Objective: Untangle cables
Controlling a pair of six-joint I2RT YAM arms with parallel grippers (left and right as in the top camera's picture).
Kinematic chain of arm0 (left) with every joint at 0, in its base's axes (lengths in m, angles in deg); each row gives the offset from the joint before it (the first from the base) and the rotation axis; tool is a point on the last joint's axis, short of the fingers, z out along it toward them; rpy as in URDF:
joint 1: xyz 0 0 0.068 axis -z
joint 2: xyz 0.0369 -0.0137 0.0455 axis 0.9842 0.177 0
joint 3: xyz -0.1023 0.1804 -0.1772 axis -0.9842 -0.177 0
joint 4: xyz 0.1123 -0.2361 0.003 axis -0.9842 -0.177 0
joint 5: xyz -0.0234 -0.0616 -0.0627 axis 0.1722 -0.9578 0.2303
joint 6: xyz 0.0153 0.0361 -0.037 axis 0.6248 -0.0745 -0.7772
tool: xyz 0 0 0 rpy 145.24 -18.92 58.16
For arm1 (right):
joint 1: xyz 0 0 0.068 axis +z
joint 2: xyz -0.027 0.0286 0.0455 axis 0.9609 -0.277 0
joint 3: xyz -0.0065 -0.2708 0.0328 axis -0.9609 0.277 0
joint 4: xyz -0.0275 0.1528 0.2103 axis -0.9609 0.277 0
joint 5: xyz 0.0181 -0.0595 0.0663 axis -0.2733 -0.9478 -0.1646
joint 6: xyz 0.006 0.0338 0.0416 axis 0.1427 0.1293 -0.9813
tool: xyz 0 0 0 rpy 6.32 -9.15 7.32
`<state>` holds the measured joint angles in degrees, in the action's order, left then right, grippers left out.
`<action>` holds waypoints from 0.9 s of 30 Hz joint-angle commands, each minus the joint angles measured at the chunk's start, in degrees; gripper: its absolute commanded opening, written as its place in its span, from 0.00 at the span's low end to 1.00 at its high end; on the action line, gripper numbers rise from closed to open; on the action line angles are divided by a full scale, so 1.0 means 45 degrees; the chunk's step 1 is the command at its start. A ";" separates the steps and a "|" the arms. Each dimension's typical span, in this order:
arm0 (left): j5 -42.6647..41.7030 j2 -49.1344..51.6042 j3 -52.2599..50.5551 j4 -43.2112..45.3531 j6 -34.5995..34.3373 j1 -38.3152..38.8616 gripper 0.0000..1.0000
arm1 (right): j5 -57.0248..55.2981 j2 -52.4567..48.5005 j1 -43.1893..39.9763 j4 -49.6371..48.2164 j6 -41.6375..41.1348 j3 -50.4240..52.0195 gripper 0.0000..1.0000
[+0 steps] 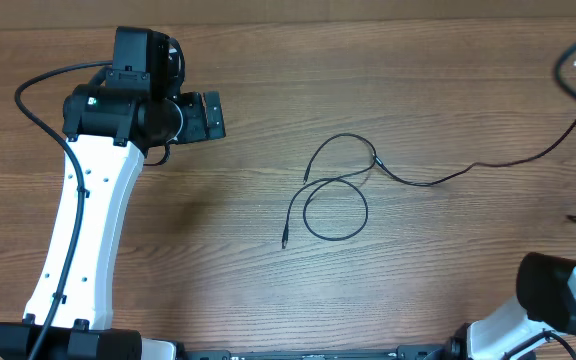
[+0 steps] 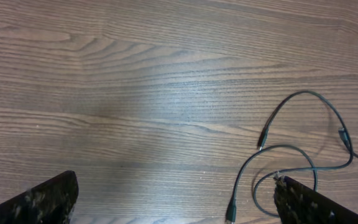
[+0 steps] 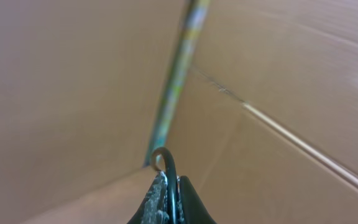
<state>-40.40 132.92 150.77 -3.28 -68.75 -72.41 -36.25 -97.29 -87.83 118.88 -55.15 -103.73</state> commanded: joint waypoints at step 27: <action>-0.0049 0.0063 -0.0034 0.0010 0.0238 -0.0063 1.00 | 0.4119 -0.2943 -0.5081 -0.1005 -0.1443 0.4546 0.04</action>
<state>-40.40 132.92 150.77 -3.25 -68.73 -72.41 -17.78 -110.49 -109.90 114.93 -60.66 -86.62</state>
